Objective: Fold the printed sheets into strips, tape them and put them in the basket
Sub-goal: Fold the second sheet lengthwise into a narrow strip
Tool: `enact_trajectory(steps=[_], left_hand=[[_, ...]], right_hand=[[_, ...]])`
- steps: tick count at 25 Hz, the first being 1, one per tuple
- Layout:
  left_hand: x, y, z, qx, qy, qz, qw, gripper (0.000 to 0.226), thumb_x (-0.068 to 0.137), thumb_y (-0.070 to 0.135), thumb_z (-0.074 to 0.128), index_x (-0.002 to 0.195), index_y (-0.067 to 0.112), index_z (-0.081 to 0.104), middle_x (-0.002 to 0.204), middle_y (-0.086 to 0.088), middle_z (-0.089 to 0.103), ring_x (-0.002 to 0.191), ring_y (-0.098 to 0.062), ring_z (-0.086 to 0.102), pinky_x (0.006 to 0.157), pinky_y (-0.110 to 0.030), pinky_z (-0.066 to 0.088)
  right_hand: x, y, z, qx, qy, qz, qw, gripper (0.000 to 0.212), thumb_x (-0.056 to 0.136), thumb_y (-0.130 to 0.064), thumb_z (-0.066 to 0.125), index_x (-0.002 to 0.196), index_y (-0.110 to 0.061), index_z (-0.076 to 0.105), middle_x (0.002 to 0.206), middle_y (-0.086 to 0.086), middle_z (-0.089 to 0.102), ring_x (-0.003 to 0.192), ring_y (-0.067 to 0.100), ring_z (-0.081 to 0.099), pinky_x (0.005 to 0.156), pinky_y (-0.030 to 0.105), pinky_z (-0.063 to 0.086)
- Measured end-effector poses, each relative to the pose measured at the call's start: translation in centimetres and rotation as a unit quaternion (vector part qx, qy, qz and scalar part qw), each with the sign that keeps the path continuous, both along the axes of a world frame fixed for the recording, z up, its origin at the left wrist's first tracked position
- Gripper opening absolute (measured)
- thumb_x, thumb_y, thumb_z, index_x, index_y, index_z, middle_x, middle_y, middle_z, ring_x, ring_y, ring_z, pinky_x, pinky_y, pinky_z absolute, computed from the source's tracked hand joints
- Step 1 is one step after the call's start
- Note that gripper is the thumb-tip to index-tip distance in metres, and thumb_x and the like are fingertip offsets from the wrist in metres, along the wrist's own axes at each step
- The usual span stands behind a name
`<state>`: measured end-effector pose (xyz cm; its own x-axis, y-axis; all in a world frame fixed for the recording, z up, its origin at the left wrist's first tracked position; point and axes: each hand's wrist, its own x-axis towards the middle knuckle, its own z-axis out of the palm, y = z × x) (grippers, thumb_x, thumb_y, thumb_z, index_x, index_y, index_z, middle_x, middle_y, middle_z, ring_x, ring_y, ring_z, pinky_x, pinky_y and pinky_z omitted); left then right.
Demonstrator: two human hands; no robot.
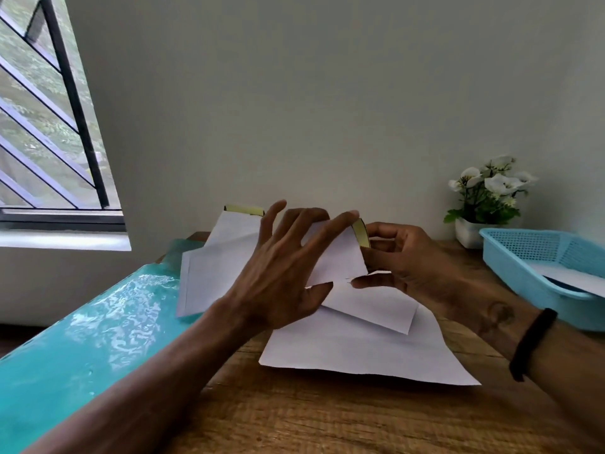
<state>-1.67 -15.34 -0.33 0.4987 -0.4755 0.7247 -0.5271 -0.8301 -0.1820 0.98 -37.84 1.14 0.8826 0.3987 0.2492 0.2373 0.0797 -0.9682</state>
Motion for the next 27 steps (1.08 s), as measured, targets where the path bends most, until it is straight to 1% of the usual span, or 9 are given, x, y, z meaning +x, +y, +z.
enact_trajectory(steps=[5, 8, 12, 14, 16, 18, 20, 22, 27], left_hand=[[0.8, 0.9, -0.1, -0.042, 0.012, 0.062, 0.997, 0.108, 0.080, 0.070, 0.064, 0.166, 0.030, 0.012, 0.160, -0.005, 0.032, 0.151, -0.028, 0.029, 0.123, -0.068, 0.004], [1.1, 2.2, 0.0, -0.048, 0.026, 0.073, 0.996, 0.109, 0.077, 0.065, 0.066, 0.166, 0.029, 0.013, 0.152, -0.005, 0.040, 0.145, -0.028, 0.036, 0.123, -0.068, 0.005], [0.8, 1.8, 0.2, -0.018, 0.014, 0.041, 0.999, 0.108, 0.070, 0.055, 0.069, 0.164, 0.023, 0.025, 0.138, -0.004, 0.048, 0.133, -0.028, 0.045, 0.124, -0.059, 0.015], [0.5, 1.3, 0.3, -0.001, 0.009, 0.019, 1.000, 0.109, 0.069, 0.055, 0.071, 0.163, 0.021, 0.027, 0.138, -0.004, 0.048, 0.133, -0.027, 0.044, 0.124, -0.057, 0.016], [0.2, 0.9, 0.2, 0.016, 0.000, 0.003, 1.000, 0.109, 0.070, 0.054, 0.072, 0.163, 0.020, 0.027, 0.139, -0.004, 0.048, 0.134, -0.026, 0.043, 0.124, -0.059, 0.017], [0.2, 0.6, 0.3, 0.027, -0.014, 0.007, 1.000, 0.108, 0.072, 0.055, 0.070, 0.164, 0.023, 0.026, 0.141, -0.004, 0.048, 0.137, -0.026, 0.042, 0.124, -0.061, 0.015], [0.5, 0.9, 0.4, 0.026, -0.015, 0.036, 0.999, 0.108, 0.074, 0.059, 0.068, 0.165, 0.027, 0.020, 0.146, -0.003, 0.045, 0.142, -0.026, 0.038, 0.124, -0.064, 0.009], [0.9, 1.7, 0.4, 0.011, 0.004, 0.069, 0.998, 0.110, 0.076, 0.066, 0.067, 0.166, 0.030, 0.014, 0.149, -0.002, 0.044, 0.145, -0.025, 0.036, 0.124, -0.066, 0.004], [1.2, 2.6, 0.2, -0.010, 0.015, 0.072, 0.997, 0.107, 0.068, 0.048, 0.073, 0.162, 0.027, 0.027, 0.137, -0.004, 0.051, 0.134, -0.027, 0.045, 0.125, -0.062, 0.012]], right_hand=[[0.5, 0.0, 0.1, 0.077, 0.048, -0.023, 0.996, 0.033, 0.079, -0.017, 0.075, 0.110, -0.005, 0.073, 0.094, 0.018, 0.076, 0.083, 0.031, 0.075, 0.066, 0.034, 0.064], [0.4, -0.2, 0.3, 0.090, 0.095, -0.002, 0.991, 0.030, 0.086, -0.018, 0.070, 0.112, -0.003, 0.073, 0.091, 0.015, 0.074, 0.078, 0.028, 0.073, 0.063, 0.034, 0.063], [0.1, -0.7, 0.2, 0.031, 0.073, 0.039, 0.996, 0.037, 0.078, -0.011, 0.073, 0.115, -0.007, 0.072, 0.101, 0.017, 0.078, 0.086, 0.033, 0.077, 0.067, 0.038, 0.065], [0.4, -0.2, 0.1, 0.005, 0.053, 0.009, 0.999, 0.034, 0.079, -0.002, 0.074, 0.112, -0.012, 0.071, 0.090, 0.014, 0.080, 0.075, 0.029, 0.078, 0.059, 0.037, 0.064], [0.0, 0.3, 0.2, -0.059, 0.048, -0.034, 0.997, 0.029, 0.083, 0.010, 0.073, 0.102, -0.012, 0.071, 0.066, 0.006, 0.077, 0.054, 0.018, 0.074, 0.045, 0.026, 0.058], [-0.3, 0.1, 0.5, -0.103, -0.014, -0.045, 0.994, 0.040, 0.075, 0.018, 0.077, 0.094, -0.016, 0.070, 0.063, -0.003, 0.076, 0.054, 0.010, 0.073, 0.045, 0.019, 0.054], [-0.8, -0.1, 0.7, -0.083, -0.063, -0.029, 0.994, 0.042, 0.074, 0.018, 0.078, 0.100, -0.015, 0.073, 0.078, 0.003, 0.080, 0.070, 0.021, 0.078, 0.055, 0.026, 0.060], [-0.8, -0.1, 0.5, -0.047, -0.059, -0.037, 0.996, 0.042, 0.075, 0.019, 0.076, 0.103, -0.011, 0.076, 0.083, 0.012, 0.080, 0.073, 0.033, 0.078, 0.057, 0.034, 0.062], [0.5, 0.7, 0.3, -0.091, -0.026, -0.117, 0.989, 0.058, 0.057, 0.035, 0.077, 0.081, -0.017, 0.069, 0.055, -0.015, 0.071, 0.048, 0.000, 0.068, 0.044, 0.014, 0.051]])
